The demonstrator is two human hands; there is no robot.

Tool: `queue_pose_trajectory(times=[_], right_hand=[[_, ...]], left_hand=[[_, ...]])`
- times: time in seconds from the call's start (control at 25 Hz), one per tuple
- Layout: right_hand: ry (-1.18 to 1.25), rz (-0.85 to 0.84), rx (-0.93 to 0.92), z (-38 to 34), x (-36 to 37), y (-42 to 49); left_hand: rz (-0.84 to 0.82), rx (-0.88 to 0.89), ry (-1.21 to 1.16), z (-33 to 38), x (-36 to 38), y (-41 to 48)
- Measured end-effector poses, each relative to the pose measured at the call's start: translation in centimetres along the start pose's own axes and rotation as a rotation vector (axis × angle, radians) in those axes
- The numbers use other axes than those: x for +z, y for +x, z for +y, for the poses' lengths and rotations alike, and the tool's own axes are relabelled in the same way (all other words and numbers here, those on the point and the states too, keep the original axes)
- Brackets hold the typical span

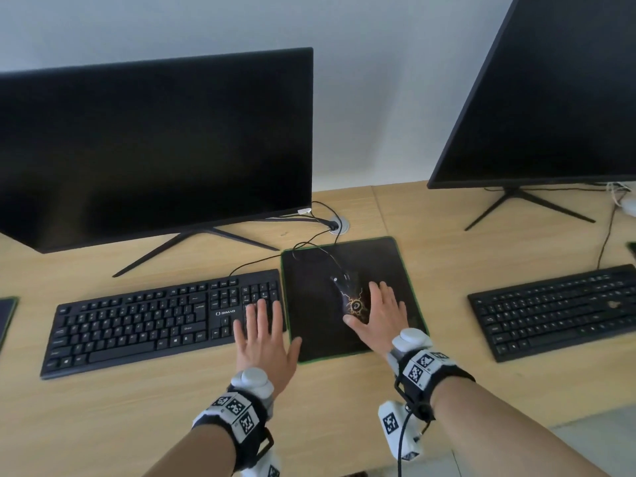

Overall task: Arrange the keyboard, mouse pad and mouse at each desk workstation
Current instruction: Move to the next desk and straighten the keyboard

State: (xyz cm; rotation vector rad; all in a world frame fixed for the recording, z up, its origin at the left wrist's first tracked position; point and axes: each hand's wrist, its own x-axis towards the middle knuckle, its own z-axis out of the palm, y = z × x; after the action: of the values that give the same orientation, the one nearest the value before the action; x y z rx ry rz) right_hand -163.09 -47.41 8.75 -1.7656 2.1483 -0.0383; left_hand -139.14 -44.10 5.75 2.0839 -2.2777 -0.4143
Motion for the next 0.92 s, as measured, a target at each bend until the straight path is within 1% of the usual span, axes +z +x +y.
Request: queue_pose_trajectory(times=[0.12, 0.24, 0.32, 0.44, 0.56, 0.76, 0.84, 0.92], right_hand=[[0.01, 0.029, -0.061, -0.7, -0.6, 2.7], [0.039, 0.005, -0.157, -1.8, 0.1, 4.1], [0.1, -0.027, -0.187, -2.4, 0.9, 4.8], [0.161, -0.045, -0.208, -2.6, 1.5, 5.1], [0.185, -0.089, -0.235, -1.0, 1.1, 6.7], [0.198, -0.095, -0.251, 1.7, -1.2, 10.1], [0.213, -0.089, -0.249, 2.3, -1.6, 11.0], [0.222, -0.103, -0.268, 2.8, -1.6, 12.0]], left_hand=[[0.007, 0.065, -0.081, 3.3, -0.9, 3.7], [-0.024, 0.132, -0.154, 5.7, -1.0, 5.8], [-0.044, 0.112, -0.211, 6.4, -0.5, 6.5], [-0.028, 0.068, -0.266, 7.0, -0.1, 6.6], [0.012, 0.055, -0.275, 8.6, 0.1, 7.4], [0.061, 0.061, -0.34, 12.3, -0.3, 10.2], [0.045, 0.038, -0.342, 13.1, -0.1, 11.3], [0.004, -0.041, -0.328, 13.7, 0.3, 12.0]])
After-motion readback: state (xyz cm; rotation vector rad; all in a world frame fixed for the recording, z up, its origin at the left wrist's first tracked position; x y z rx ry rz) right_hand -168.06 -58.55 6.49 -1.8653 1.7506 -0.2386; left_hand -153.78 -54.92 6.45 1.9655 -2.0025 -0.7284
